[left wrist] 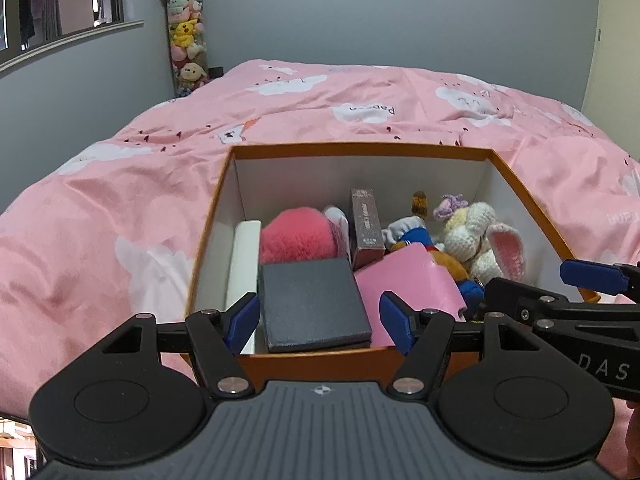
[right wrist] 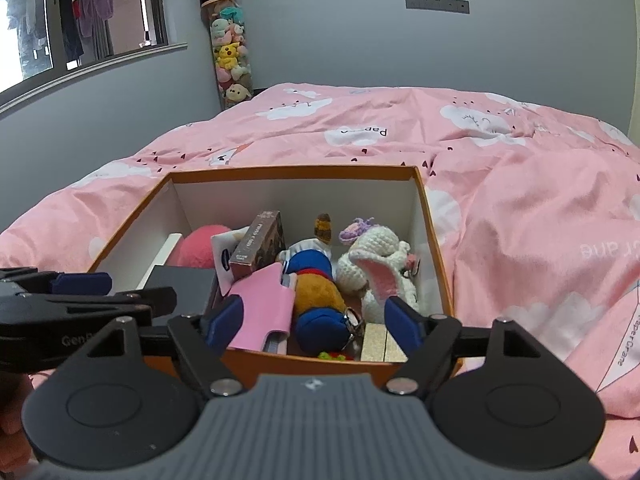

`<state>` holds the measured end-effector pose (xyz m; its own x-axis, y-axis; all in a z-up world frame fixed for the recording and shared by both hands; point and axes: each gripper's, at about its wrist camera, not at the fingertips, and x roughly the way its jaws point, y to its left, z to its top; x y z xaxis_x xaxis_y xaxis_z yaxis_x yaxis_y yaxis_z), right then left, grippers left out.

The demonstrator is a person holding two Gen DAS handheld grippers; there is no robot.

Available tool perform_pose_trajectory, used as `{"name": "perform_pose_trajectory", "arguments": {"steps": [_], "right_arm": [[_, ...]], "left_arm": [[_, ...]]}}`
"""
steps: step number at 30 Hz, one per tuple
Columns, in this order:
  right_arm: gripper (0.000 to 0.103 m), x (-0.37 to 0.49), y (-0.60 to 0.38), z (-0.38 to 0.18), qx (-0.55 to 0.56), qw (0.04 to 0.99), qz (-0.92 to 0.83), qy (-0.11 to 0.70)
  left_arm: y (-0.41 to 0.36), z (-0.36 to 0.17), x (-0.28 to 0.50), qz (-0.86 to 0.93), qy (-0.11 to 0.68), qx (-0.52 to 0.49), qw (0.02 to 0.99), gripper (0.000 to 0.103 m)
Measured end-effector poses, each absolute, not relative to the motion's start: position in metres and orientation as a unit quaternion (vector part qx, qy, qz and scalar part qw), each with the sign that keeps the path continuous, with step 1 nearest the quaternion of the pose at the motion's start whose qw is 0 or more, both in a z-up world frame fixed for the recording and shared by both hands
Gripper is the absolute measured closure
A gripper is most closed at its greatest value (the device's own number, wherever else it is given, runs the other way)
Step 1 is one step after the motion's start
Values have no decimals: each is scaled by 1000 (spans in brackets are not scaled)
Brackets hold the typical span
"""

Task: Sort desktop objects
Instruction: 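Withdraw both open grippers above the filled orange box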

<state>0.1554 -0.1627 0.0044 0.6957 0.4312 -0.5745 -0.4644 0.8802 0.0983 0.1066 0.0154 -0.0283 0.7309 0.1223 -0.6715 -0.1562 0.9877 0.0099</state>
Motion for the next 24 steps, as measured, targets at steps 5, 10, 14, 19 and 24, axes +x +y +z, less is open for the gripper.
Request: {"name": "perform_pose_trajectory", "arguments": {"steps": [5,10,14,19,24], "right_arm": [[20,155,-164,0,-27,920,240,308],[17,157,-164,-8,-27,918,236,317],[14,155,-164,-12,-28,921,234,309],[13,155,-164,-16,-30,923,232,305],[13,158,-163,-17,-32,922,231,310]], "left_arm": [[15,-34,108,83,360,-24,929,22],[21,-38,108,85,361,-39,928,15],[20,-41,107,87,357,-33,929,15],[19,-44,109,94,358,-35,928,15],[21,-43,112,94,366,-39,925,14]]}}
